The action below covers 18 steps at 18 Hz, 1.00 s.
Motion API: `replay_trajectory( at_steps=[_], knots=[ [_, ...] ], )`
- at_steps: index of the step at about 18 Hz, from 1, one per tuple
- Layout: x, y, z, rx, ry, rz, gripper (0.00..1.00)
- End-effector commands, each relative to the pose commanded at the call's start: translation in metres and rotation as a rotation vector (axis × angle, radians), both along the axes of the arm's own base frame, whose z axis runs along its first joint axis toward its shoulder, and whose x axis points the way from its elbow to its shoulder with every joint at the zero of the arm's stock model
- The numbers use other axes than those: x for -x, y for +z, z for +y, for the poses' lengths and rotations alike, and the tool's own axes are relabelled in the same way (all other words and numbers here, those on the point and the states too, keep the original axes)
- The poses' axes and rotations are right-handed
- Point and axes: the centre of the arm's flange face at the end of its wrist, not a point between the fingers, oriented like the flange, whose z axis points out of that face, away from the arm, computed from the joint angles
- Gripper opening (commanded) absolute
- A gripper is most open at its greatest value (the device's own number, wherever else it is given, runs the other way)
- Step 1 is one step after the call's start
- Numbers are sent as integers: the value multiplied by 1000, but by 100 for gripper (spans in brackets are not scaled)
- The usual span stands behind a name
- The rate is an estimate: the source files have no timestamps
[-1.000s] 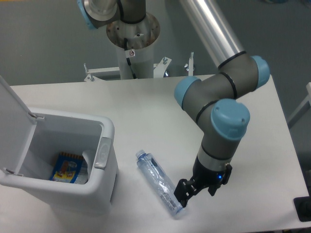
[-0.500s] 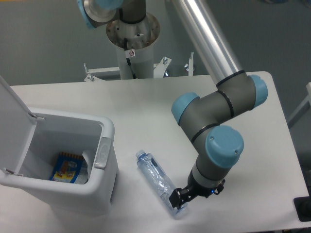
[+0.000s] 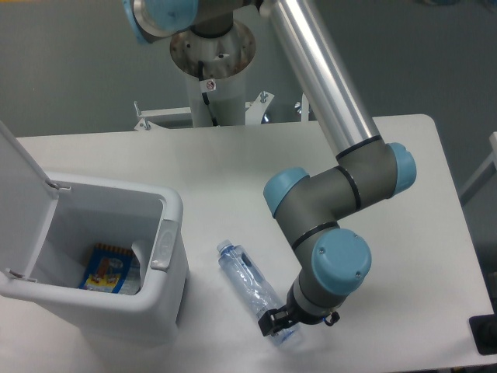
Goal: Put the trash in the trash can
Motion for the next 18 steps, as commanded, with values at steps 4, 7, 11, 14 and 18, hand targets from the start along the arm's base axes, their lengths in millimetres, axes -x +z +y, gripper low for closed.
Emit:
replay_trajectory(
  at_steps=[4, 7, 11, 14, 18],
  knots=[
    [0, -7, 0, 23, -2, 11, 100],
    [-6, -14, 4, 49, -14, 29, 100],
    [-9, -24, 4, 88, -22, 52, 100],
    [-11, -28, 7, 90, -28, 61, 100],
    [-6, -32, 12, 59, -24, 98, 100]
  ],
)
